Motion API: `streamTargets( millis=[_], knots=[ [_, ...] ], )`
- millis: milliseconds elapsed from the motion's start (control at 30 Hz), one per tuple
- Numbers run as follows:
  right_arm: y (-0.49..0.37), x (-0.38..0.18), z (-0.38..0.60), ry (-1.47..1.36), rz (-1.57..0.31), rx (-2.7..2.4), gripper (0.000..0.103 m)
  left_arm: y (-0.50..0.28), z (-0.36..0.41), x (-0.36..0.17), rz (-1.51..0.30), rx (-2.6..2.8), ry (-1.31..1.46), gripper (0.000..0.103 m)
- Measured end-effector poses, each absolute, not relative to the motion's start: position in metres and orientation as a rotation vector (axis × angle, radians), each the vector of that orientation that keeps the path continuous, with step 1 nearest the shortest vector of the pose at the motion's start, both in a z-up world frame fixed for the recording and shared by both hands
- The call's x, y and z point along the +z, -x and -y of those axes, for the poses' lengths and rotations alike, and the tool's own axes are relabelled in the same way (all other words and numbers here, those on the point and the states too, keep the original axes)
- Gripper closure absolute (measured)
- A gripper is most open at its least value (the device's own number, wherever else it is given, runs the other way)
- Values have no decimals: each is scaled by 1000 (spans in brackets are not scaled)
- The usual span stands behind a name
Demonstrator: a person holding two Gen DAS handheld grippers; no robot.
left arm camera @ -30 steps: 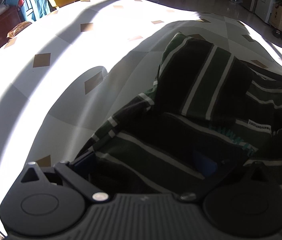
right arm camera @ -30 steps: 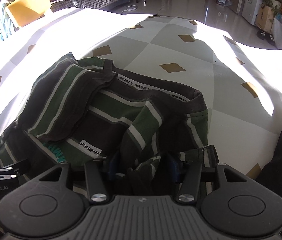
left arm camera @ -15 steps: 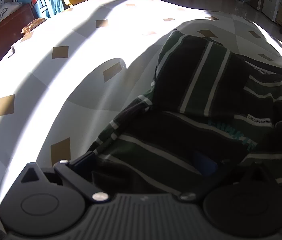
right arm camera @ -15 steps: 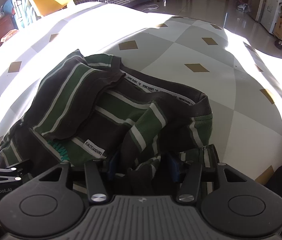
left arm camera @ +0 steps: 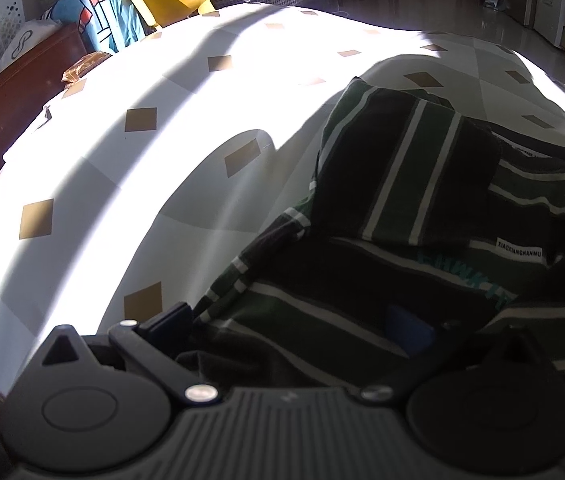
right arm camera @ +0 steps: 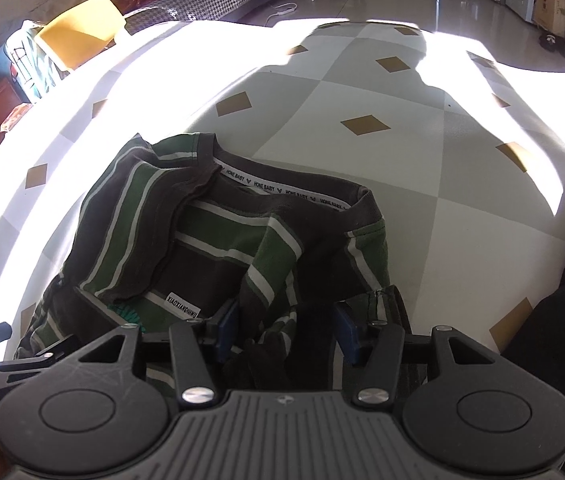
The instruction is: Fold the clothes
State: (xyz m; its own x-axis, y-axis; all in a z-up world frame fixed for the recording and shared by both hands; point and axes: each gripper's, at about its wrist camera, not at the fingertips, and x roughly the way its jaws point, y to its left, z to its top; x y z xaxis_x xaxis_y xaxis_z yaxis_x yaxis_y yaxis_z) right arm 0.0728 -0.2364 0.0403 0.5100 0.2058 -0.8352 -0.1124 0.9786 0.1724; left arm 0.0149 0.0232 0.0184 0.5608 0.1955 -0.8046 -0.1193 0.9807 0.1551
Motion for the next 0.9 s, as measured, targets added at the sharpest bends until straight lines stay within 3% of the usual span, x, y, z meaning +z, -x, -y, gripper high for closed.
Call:
streamTargets(
  millis=[333, 733, 800, 867, 900],
  knots=[
    [-58, 62, 275, -173, -990, 116, 52, -12, 7, 26, -885, 94, -166, 0],
    [-49, 28, 277, -145, -1098, 97, 53, -16, 13, 6, -927, 98, -191, 0],
    [-47, 26, 269, -86, -1087, 92, 56, -16, 11, 6, -926, 100, -181, 0],
    [-47, 26, 263, -41, -1071, 87, 73, -16, 10, 6, -922, 100, -184, 0],
    [-47, 26, 262, -37, -1065, 87, 76, -16, 10, 6, -919, 100, -189, 0]
  ],
)
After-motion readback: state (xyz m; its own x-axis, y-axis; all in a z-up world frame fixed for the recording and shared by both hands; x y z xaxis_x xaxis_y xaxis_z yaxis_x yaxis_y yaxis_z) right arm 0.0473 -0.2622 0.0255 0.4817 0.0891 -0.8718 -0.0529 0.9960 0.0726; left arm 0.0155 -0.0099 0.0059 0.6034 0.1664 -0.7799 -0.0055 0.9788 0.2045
